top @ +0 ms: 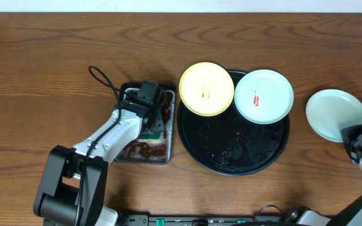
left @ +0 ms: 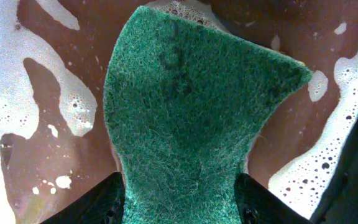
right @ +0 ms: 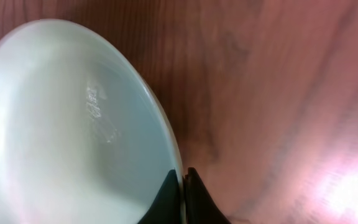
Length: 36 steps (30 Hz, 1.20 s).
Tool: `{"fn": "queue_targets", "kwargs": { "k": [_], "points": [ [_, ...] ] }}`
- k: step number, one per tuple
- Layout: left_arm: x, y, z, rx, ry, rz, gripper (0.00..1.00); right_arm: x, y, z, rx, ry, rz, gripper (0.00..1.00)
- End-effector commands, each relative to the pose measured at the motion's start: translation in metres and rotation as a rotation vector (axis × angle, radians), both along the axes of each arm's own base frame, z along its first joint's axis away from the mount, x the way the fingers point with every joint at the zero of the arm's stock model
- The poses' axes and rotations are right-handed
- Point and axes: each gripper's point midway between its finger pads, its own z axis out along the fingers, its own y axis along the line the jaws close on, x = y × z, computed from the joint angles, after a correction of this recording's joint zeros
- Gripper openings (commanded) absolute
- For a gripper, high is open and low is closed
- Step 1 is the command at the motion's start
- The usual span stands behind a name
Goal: Clean dirty plates on tray and stack at the side
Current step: 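Grasp the front pale green plate with the right gripper and lift it off the tray, then lower the pale green plate onto the right side of the black tray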
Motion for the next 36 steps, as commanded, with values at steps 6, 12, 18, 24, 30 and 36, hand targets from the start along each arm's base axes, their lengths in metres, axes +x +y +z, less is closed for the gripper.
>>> {"fn": "queue_targets", "kwargs": {
  "k": [6,12,18,24,30,36],
  "points": [
    [-0.009,0.004,-0.010,0.014,0.035,0.001,0.58,0.060,0.032,0.026,0.050,-0.257,0.344,0.59],
    [-0.009,0.004,-0.010,0.014,0.035,0.001,0.58,0.092,0.103,0.043,-0.021,-0.360,0.828,0.66],
    [-0.009,0.004,-0.010,0.014,0.035,0.001,0.58,0.110,0.157,0.039,-0.187,-0.304,1.118,0.69],
    [-0.010,0.004,-0.010,0.015,0.038,0.001,0.58,0.120,0.167,0.008,-0.280,-0.159,1.133,0.63],
    [-0.010,0.004,-0.010,0.016,0.039,0.001,0.58,0.129,0.168,-0.008,-0.271,-0.157,1.121,0.56],
    [-0.010,0.004,-0.010,0.015,0.038,0.001,0.58,0.134,0.166,-0.006,-0.289,-0.169,1.112,0.23]
  ]
}}
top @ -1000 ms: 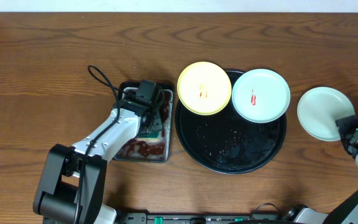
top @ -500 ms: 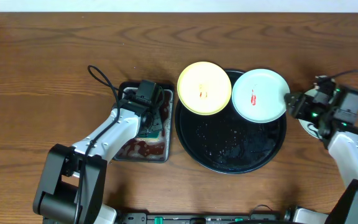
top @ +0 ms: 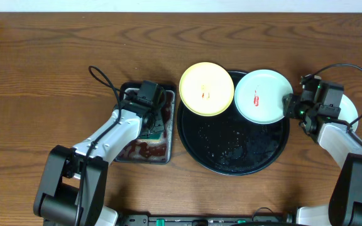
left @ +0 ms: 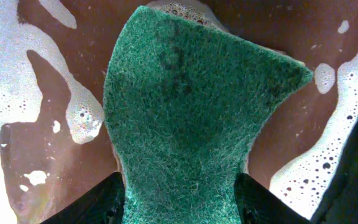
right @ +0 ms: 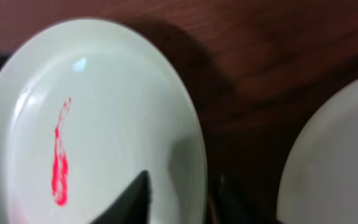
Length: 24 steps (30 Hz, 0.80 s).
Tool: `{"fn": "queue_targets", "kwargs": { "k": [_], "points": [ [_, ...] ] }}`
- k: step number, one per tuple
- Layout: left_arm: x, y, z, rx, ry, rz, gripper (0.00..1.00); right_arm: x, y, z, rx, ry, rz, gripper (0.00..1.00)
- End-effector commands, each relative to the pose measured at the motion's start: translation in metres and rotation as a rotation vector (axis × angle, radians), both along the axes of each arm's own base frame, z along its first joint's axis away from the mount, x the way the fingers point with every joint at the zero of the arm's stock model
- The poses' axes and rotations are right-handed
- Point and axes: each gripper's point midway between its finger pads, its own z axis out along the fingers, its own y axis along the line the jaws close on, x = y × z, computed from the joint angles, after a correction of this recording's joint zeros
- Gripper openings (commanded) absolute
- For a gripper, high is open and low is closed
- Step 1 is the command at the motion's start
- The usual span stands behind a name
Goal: Clean dirty plates on tray and stack at the side
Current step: 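Lower the pale green plate onto the right side of the black tray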
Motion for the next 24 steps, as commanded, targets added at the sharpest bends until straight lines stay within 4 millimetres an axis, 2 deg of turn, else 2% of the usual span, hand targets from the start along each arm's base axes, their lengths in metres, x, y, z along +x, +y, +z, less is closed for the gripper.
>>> {"fn": "queue_targets", "kwargs": {
  "k": [1,4,5,11,16,21,24],
  "points": [
    [-0.009,0.004,-0.010,0.015,0.038,0.001,0.58,0.003,-0.002,0.002,-0.019,-0.004,-0.006,0.17],
    [-0.009,0.004,-0.010,0.015,0.038,0.001,0.58,-0.004,-0.005,-0.004,-0.031,0.035,-0.022,0.02],
    [-0.009,0.004,-0.010,0.015,0.038,0.001,0.58,-0.006,-0.007,-0.006,-0.038,0.050,-0.029,0.01],
    [-0.009,0.004,-0.010,0.015,0.038,0.001,0.58,-0.016,-0.011,-0.009,-0.057,0.092,-0.050,0.01],
    [-0.009,0.004,-0.010,0.015,0.038,0.001,0.58,-0.027,-0.009,0.014,-0.041,0.085,-0.071,0.01],
    [-0.009,0.004,-0.010,0.015,0.038,0.001,0.58,-0.051,0.013,0.038,0.048,0.101,-0.023,0.01],
    [-0.009,0.004,-0.010,0.015,0.037,0.001,0.58,-0.068,0.028,0.036,0.081,0.161,0.016,0.01]
  ]
}}
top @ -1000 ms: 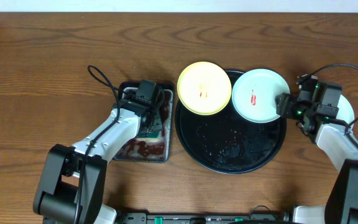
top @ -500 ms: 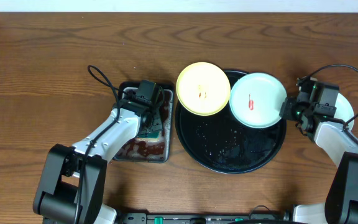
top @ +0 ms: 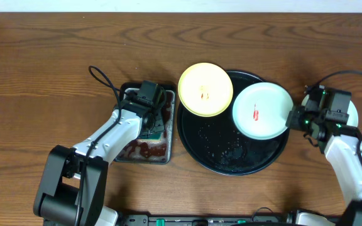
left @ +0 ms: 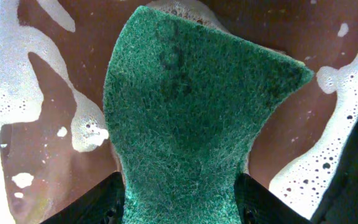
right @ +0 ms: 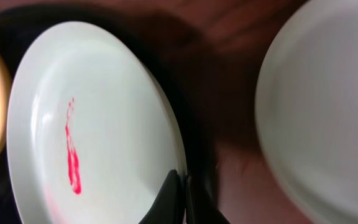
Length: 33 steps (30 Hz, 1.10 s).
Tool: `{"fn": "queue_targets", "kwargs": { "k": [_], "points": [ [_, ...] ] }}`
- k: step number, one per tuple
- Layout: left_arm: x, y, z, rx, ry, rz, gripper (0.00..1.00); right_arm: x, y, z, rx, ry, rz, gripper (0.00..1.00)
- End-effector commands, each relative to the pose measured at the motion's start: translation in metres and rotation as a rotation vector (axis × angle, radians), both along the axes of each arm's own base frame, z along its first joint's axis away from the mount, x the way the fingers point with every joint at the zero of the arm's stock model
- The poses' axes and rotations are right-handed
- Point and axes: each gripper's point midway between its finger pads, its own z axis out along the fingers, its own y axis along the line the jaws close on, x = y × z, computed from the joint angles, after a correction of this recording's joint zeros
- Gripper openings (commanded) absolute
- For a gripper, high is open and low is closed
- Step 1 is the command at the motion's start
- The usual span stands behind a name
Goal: Clean dirty plates on tray and stack at the side
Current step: 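Lower the pale green plate onto the right side of the black tray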
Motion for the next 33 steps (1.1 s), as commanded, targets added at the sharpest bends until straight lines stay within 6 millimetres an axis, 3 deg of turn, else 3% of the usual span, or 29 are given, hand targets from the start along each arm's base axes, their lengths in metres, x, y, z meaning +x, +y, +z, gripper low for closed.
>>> {"fn": "queue_targets", "kwargs": {
  "k": [1,7,17,18,21,23,28,33],
  "points": [
    [-0.009,0.004,-0.010,0.015,0.038,0.000,0.58,-0.013,0.024,0.003,0.071,0.040,0.052,0.01],
    [-0.009,0.004,-0.010,0.015,0.038,0.000,0.66,-0.043,0.043,-0.019,0.089,0.192,0.100,0.01],
    [-0.004,0.002,-0.009,0.008,0.014,0.000,0.67,-0.047,0.060,-0.046,0.092,0.262,0.157,0.01],
    [-0.003,0.002,-0.009,0.006,0.010,0.000,0.62,-0.046,0.061,-0.047,0.091,0.261,0.160,0.01],
    [-0.001,0.003,-0.008,0.013,0.001,0.002,0.22,-0.041,0.061,-0.048,0.089,0.247,0.162,0.01],
    [0.000,0.003,-0.008,0.014,-0.002,0.002,0.08,-0.039,0.061,-0.047,0.088,0.238,0.162,0.01],
    [0.002,0.007,-0.006,0.038,-0.015,-0.009,0.07,-0.038,0.061,-0.047,0.087,0.232,0.162,0.01],
    [0.009,0.005,0.019,0.030,-0.071,-0.045,0.10,-0.038,0.061,-0.047,0.087,0.230,0.162,0.03]
  ]
}}
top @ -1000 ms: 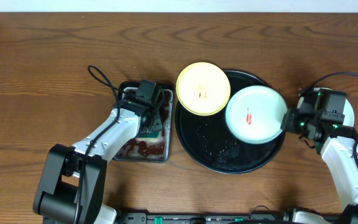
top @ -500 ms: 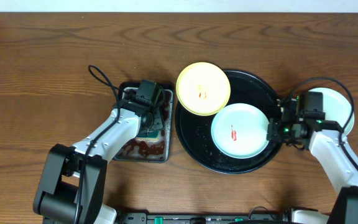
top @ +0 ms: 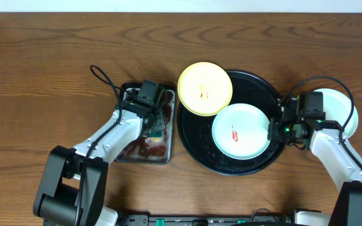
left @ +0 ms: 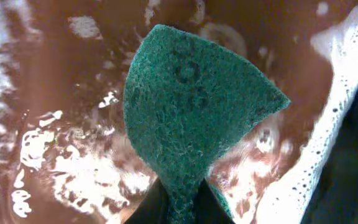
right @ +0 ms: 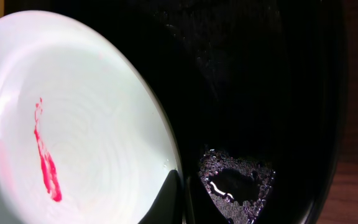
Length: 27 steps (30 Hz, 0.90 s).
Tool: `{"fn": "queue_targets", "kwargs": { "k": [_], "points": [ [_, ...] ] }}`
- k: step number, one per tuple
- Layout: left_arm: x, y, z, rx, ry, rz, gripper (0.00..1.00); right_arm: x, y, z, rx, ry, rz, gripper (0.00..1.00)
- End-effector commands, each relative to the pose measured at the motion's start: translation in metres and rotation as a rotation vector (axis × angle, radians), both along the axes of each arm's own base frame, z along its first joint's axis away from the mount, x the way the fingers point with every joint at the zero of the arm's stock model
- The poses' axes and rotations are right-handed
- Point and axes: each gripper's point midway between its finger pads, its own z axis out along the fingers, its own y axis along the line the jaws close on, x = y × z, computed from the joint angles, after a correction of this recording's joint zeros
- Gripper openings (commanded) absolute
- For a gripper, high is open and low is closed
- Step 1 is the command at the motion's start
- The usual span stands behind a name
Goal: Clean dirty plates on tray and stack at the side
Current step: 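Lower the pale green plate onto the right side of the black tray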
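Note:
A pale plate with a red smear (top: 239,130) (right: 73,124) lies in the middle of the round black tray (top: 256,94). My right gripper (top: 273,132) (right: 184,200) is shut on the plate's right rim. A yellow plate with a small stain (top: 205,89) overlaps the tray's upper left edge. The green sponge (left: 194,112) is pinched tight in my left gripper (top: 153,124) (left: 179,204), over the foamy brown water of the black basin (top: 131,150). A clean pale plate (top: 343,112) sits on the table to the right, partly hidden by my right arm.
The tray floor (right: 247,93) is wet, with a small puddle (right: 235,180) near my right fingers. A black cable (top: 102,78) loops from the left arm beside the basin. Bare wooden table (top: 43,75) lies to the left and at the back.
The right gripper has moved the red-smeared plate from the tray's right side to its middle. The left jaws have closed much narrower on the sponge, and the basin water is churned.
My right gripper was first at the rim of the clean plate on the right of the table. Then it stood open at the smeared plate's rim on the tray, then shut on it. The plate is now in mid-tray. The left gripper held the sponge in the basin throughout.

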Motion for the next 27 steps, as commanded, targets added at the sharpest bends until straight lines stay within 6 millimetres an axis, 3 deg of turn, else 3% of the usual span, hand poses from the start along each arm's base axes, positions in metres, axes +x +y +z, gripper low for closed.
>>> {"fn": "queue_targets", "kwargs": {
  "k": [1,3,4,17,20,25,27],
  "points": [
    [0.006,0.007,0.021,0.026,-0.061,-0.015,0.33,-0.001,0.006,-0.002,0.018,0.004,0.005,0.03],
    [0.007,0.006,0.026,0.020,-0.077,-0.015,0.58,-0.001,0.006,-0.002,0.018,0.003,0.005,0.03],
    [0.007,0.006,0.026,0.020,-0.076,-0.015,0.63,-0.001,0.006,-0.002,0.018,0.004,0.005,0.03],
    [-0.002,0.009,-0.003,0.046,0.002,-0.009,0.64,-0.001,0.006,-0.002,0.018,0.003,0.005,0.03],
    [-0.005,0.011,-0.013,0.056,0.031,-0.009,0.56,-0.001,0.006,-0.002,0.018,0.004,0.005,0.03],
    [-0.009,0.010,-0.020,0.051,0.058,-0.005,0.09,-0.002,0.006,-0.002,0.018,0.004,0.005,0.02],
    [-0.009,0.009,-0.020,0.041,0.059,0.017,0.07,-0.001,0.006,-0.002,0.018,0.004,0.005,0.02]
  ]
}}
